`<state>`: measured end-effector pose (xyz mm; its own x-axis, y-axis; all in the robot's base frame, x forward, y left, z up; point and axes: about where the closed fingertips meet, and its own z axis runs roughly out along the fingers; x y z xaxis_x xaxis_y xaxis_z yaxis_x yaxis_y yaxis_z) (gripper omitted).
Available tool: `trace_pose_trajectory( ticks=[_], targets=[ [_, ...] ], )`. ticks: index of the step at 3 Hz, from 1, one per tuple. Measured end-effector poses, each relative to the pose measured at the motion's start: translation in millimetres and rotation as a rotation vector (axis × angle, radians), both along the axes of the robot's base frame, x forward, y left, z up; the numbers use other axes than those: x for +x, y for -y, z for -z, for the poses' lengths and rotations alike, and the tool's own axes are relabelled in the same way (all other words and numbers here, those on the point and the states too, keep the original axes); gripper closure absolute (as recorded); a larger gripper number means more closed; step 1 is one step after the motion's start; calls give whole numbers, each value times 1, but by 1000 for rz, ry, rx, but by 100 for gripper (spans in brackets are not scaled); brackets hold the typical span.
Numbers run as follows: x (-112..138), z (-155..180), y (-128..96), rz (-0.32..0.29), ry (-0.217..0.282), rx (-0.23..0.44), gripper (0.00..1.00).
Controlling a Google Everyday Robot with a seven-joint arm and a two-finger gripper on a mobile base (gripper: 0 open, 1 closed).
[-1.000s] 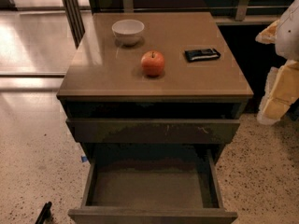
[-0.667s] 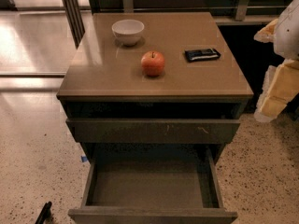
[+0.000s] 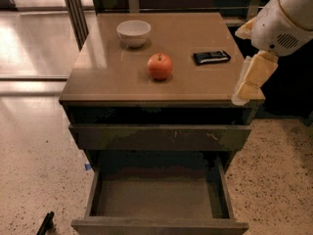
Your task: Place apple into middle drawer
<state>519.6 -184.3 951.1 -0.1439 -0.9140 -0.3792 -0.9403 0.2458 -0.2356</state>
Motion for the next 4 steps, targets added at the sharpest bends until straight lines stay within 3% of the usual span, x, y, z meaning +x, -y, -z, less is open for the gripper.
trace_pose_trajectory(
  ticks=[2,4],
  targets=[
    [80,39,-55,-95,-15,132,0],
    [128,61,-115,-186,-12,188,0]
  ],
)
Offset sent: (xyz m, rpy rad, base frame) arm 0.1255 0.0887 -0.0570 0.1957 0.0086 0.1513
